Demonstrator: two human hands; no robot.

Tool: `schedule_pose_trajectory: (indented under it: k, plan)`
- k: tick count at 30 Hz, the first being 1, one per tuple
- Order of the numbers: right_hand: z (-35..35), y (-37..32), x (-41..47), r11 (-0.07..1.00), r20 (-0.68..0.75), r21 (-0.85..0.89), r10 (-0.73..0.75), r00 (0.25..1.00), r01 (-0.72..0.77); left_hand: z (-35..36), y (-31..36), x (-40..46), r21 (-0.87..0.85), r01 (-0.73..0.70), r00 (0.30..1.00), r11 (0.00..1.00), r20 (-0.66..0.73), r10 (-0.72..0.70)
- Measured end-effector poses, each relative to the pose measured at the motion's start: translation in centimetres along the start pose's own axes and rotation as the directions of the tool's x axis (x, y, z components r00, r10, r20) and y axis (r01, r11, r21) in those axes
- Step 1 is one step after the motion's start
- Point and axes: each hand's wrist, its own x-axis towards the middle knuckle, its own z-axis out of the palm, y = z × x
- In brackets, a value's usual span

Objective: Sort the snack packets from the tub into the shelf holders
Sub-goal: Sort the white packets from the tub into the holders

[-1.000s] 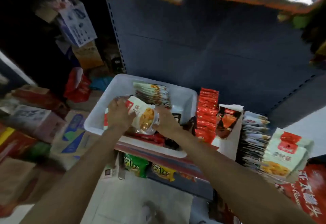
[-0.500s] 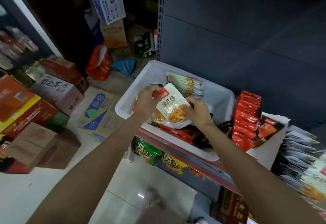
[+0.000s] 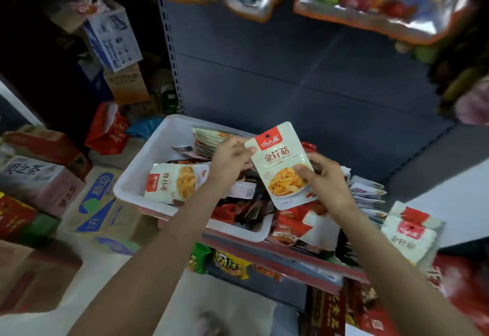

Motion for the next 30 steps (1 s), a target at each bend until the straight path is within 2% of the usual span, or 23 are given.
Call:
schedule_pose_trajectory:
  k: [4,10,14,17,21,23,27,30]
  plan:
    - [-6.6,1.7,-2.3,1.0,-0.14,0.008,0.03,0.99,-0.029,7.9,0.9,-1.2,0.069,-0.011,0.991,0.998,0.132,0.002]
    - [-15.9,5.2,-6.6,0.999,-0.34,-0.035,0.0,0.94,-0.013,18.9,1.7,-3.4,0.163,-0.134,0.962,0.977,0.259,0.089]
    - [-20.4,7.7,-8.3,0.993,-0.392,-0.096,0.03,0.92,-0.073,24.0,1.6,-4.5,0.249,-0.205,0.946,0.947,0.299,0.126]
    - [-22.5,9.6,-8.9,0.974,-0.376,-0.177,0.068,0.924,-0.144,26.1,1.0,-5.3,0.414,-0.32,0.92,0.852,0.35,0.175]
    - [-24.1,11.6,-9.1,0.892,-0.289,-0.394,0.108,0.951,-0.221,27.6,0.7,-6.5,0.529,-0.451,0.869,0.719,0.444,0.219]
    - [-24.5,12.4,-9.1,0.884,-0.297,-0.416,0.092,0.95,-0.216,27.9,0.4,-6.7,0.571,-0.471,0.863,0.672,0.456,0.217]
    - [-24.3,12.7,-8.9,0.93,-0.298,-0.341,0.029,0.954,-0.135,28.4,-1.2,-7.0,0.675,-0.46,0.874,0.577,0.459,0.159]
    - [-24.1,12.8,-8.3,0.895,-0.247,-0.434,-0.012,0.969,-0.1,28.8,-2.7,-7.2,0.768,-0.492,0.869,0.41,0.465,0.171]
